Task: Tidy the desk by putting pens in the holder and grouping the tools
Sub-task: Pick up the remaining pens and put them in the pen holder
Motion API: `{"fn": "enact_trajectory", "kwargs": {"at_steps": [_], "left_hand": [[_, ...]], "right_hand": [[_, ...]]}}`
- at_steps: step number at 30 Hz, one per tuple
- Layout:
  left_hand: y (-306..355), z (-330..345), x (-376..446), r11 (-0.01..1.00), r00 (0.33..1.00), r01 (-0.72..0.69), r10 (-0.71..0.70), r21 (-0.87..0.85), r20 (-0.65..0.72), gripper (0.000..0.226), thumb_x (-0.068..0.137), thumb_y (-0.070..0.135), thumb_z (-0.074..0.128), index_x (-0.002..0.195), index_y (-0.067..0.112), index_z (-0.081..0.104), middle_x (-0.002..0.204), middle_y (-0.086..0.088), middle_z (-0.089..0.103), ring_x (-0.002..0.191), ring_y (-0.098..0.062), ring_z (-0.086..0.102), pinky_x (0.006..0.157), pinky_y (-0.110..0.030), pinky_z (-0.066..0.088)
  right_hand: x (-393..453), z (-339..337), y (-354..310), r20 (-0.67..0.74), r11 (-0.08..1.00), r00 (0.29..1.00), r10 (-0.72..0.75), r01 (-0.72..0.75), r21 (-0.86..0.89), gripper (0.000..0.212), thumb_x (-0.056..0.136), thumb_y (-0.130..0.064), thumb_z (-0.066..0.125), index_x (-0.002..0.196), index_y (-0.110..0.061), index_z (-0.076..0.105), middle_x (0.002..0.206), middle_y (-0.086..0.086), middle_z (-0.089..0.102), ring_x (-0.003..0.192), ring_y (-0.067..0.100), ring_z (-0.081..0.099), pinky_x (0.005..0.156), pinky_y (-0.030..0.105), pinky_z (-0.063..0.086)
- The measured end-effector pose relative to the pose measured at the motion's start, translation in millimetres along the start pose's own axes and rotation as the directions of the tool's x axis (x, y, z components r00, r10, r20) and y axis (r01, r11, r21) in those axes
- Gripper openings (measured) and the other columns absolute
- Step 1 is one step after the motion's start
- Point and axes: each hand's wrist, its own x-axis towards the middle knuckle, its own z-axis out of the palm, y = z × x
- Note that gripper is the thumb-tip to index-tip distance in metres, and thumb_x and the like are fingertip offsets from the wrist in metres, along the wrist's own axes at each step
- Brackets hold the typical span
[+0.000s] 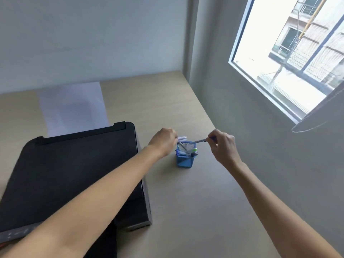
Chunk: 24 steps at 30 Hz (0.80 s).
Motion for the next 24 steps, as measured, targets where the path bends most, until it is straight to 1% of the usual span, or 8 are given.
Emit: {"fn": "enact_trajectory", "kwargs": {"at_steps": [4, 6, 10, 15, 16, 18, 21, 24], "left_hand": [[22, 18, 50, 0.990, 0.983, 0.093, -0.108, 0.103, 0.151, 0.027, 0.087, 0.013, 0.066, 0.064, 0.003, 0.058, 0.089, -0.025, 0.072, 0.090, -0.040, 0.068, 0.072, -0.037, 0.055], [24, 33, 66, 0.977, 0.970, 0.108, -0.144, 0.182, 0.196, 0.005, 0.085, 0.007, 0.066, 0.083, 0.003, 0.067, 0.104, -0.019, 0.071, 0.098, -0.036, 0.067, 0.080, -0.036, 0.054], [19, 64, 76, 0.964, 0.963, 0.104, -0.159, 0.246, 0.216, 0.022, 0.089, 0.017, 0.061, 0.109, 0.009, 0.066, 0.120, -0.015, 0.059, 0.106, -0.035, 0.061, 0.085, -0.039, 0.051], [12, 86, 60, 0.973, 0.958, 0.139, -0.178, -0.183, -0.224, 0.036, 0.094, 0.039, 0.038, 0.106, 0.009, 0.055, 0.115, -0.015, 0.047, 0.107, -0.032, 0.050, 0.091, -0.042, 0.049], [9, 88, 57, 0.900, 0.918, 0.219, -0.321, -0.376, -0.233, 0.037, 0.095, 0.038, 0.037, 0.109, 0.009, 0.053, 0.118, -0.017, 0.048, 0.112, -0.033, 0.049, 0.096, -0.042, 0.047], [2, 91, 54, 0.552, 0.820, 0.448, -0.567, -0.703, 0.077, 0.045, 0.098, 0.041, 0.032, 0.122, 0.007, 0.049, 0.131, -0.018, 0.047, 0.125, -0.034, 0.045, 0.104, -0.042, 0.039], [-11, 102, 45, 0.055, 0.691, 0.615, -0.518, -0.787, 0.504, 0.064, 0.097, 0.054, 0.020, 0.139, 0.012, 0.042, 0.148, -0.011, 0.041, 0.135, -0.032, 0.039, 0.112, -0.046, 0.027], [-15, 104, 36, -0.123, 0.673, 0.569, -0.499, -0.813, 0.547, 0.064, 0.098, 0.054, 0.015, 0.136, 0.014, 0.048, 0.145, -0.011, 0.048, 0.136, -0.033, 0.039, 0.115, -0.048, 0.021]], "right_hand": [[24, 30, 14, 0.173, 0.992, 0.982, -0.070, 0.087, -0.092, 0.010, 0.084, -0.004, 0.059, 0.076, 0.001, 0.061, 0.074, 0.020, 0.068, 0.073, 0.036, 0.057, 0.065, 0.038, 0.046], [32, 48, 23, 0.253, 0.989, 0.965, -0.071, 0.102, -0.110, 0.011, 0.084, 0.001, 0.056, 0.074, 0.000, 0.060, 0.074, 0.020, 0.068, 0.072, 0.037, 0.057, 0.064, 0.041, 0.050], [32, 74, 39, 0.385, 0.981, 0.922, -0.042, 0.112, -0.161, 0.025, 0.077, 0.012, 0.043, 0.086, -0.003, 0.062, 0.080, 0.019, 0.066, 0.076, 0.033, 0.053, 0.062, 0.037, 0.043], [10, 91, 42, 0.197, 0.977, 0.966, 0.166, -0.188, 0.097, 0.026, 0.099, -0.022, 0.038, 0.116, -0.010, 0.054, 0.106, 0.014, 0.064, 0.103, 0.032, 0.054, 0.083, 0.037, 0.040], [6, 95, 43, 0.204, 0.933, 0.944, 0.258, -0.298, 0.201, 0.031, 0.100, -0.030, 0.033, 0.114, -0.012, 0.054, 0.107, 0.014, 0.065, 0.104, 0.032, 0.056, 0.085, 0.037, 0.041], [0, 102, 45, 0.343, 0.800, 0.869, 0.356, -0.473, 0.370, 0.042, 0.098, -0.046, 0.024, 0.101, -0.023, 0.059, 0.106, 0.011, 0.066, 0.102, 0.031, 0.060, 0.089, 0.044, 0.048], [0, 111, 40, 0.550, 0.562, 0.735, 0.396, -0.668, 0.488, 0.045, 0.097, -0.052, 0.023, 0.086, -0.030, 0.061, 0.111, 0.010, 0.065, 0.102, 0.026, 0.062, 0.081, 0.041, 0.054], [6, 124, 31, 0.579, 0.544, 0.727, 0.370, -0.674, 0.499, 0.044, 0.097, -0.049, 0.028, 0.078, -0.028, 0.061, 0.095, 0.006, 0.066, 0.082, 0.021, 0.062, 0.072, 0.034, 0.052]]}}
